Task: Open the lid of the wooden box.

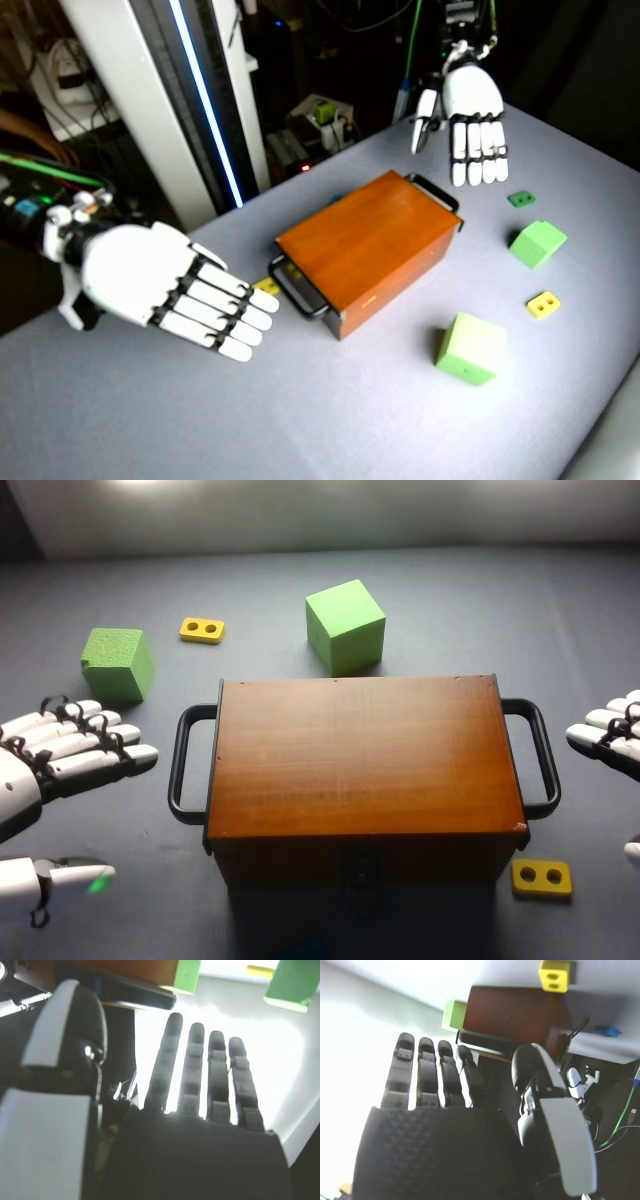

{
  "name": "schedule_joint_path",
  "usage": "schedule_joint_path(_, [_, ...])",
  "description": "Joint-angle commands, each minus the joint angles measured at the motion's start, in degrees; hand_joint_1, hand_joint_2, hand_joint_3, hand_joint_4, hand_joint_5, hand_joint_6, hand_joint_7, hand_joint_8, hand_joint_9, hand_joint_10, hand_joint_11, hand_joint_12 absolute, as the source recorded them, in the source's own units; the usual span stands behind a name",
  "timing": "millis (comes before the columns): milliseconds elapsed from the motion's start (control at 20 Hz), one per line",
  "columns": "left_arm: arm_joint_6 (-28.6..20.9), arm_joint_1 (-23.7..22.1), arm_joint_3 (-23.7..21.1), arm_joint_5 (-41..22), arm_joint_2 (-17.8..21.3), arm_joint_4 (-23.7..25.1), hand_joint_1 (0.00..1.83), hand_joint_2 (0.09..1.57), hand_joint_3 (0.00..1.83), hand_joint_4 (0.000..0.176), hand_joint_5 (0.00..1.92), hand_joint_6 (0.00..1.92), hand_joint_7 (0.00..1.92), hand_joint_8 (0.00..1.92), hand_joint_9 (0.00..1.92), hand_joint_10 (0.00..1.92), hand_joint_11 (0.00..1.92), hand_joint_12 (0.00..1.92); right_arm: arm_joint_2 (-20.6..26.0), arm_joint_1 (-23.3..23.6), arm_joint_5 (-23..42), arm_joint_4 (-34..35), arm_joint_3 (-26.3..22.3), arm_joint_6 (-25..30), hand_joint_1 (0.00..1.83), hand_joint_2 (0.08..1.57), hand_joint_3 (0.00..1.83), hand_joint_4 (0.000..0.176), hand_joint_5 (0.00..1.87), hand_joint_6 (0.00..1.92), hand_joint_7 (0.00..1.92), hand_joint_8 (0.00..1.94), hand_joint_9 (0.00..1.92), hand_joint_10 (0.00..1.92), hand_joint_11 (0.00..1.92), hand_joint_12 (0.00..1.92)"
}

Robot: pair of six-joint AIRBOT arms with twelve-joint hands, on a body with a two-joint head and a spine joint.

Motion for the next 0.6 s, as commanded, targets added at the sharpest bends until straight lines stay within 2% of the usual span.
schedule_joint_path(0, [-0.7,-0.3,0.5,-5.2,-0.3,-0.7,0.34,1.32,0.01,0.000,0.18,0.00,0.09,0.00,0.02,0.00,0.00,0.00,-0.2,0.5,5.1,-0.3,0.3,-0.1,0.40,1.40,0.00,0.000,0.04,0.01,0.00,0.00,0.00,0.00,0.00,0.00])
schedule_joint_path(100, [-2.0,-0.4,1.2,-4.0,-1.1,0.2,0.33,1.32,0.01,0.000,0.20,0.01,0.11,0.01,0.02,0.00,0.00,0.00,-0.8,0.9,3.9,-0.3,0.8,-0.1,0.38,1.40,0.00,0.000,0.05,0.01,0.00,0.00,0.00,0.00,0.00,0.00])
schedule_joint_path(250, [-2.9,-1.0,1.6,-2.7,-1.8,1.5,0.26,1.33,0.01,0.000,0.17,0.00,0.07,0.00,0.00,0.00,0.00,0.00,-1.6,2.0,1.9,-0.9,1.5,-0.1,0.45,1.40,0.00,0.000,0.06,0.01,0.00,0.00,0.00,0.00,0.00,0.00])
schedule_joint_path(550, [-4.7,-1.8,2.7,-1.1,-3.1,3.5,0.26,1.34,0.01,0.000,0.14,0.00,0.02,0.00,0.00,0.00,0.00,0.00,-3.9,4.3,-2.0,-2.2,3.1,-0.1,0.39,1.41,0.00,0.000,0.04,0.00,0.00,0.00,0.00,0.00,0.00,0.00])
